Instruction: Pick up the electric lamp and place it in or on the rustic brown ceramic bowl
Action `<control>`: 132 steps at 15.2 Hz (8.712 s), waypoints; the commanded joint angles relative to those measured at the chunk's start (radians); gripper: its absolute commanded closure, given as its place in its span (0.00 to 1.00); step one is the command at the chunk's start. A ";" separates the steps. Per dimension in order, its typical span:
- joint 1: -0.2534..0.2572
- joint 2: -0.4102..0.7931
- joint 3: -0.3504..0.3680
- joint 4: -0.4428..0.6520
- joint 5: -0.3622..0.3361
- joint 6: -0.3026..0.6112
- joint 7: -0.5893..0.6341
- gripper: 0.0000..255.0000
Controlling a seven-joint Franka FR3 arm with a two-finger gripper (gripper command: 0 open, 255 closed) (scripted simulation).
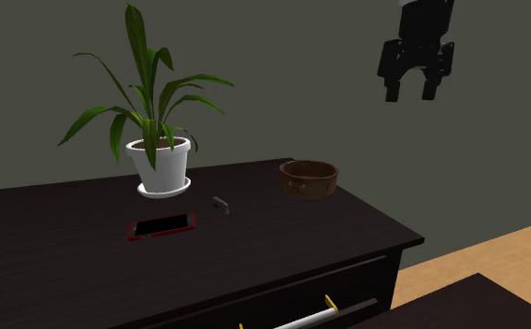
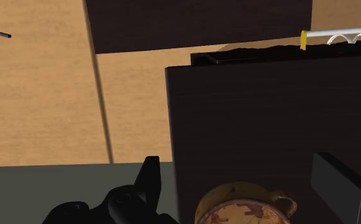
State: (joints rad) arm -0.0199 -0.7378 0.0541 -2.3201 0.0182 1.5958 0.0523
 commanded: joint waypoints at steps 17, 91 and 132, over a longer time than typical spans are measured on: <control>0.093 0.457 0.168 0.083 0.050 0.371 0.064 0.00; 0.267 1.110 0.301 0.755 -0.121 0.325 0.186 1.00; -0.070 0.942 0.128 0.374 -0.027 0.542 -0.335 1.00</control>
State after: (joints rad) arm -0.0901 0.2044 0.1823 -1.9461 -0.0086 2.1378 -0.2826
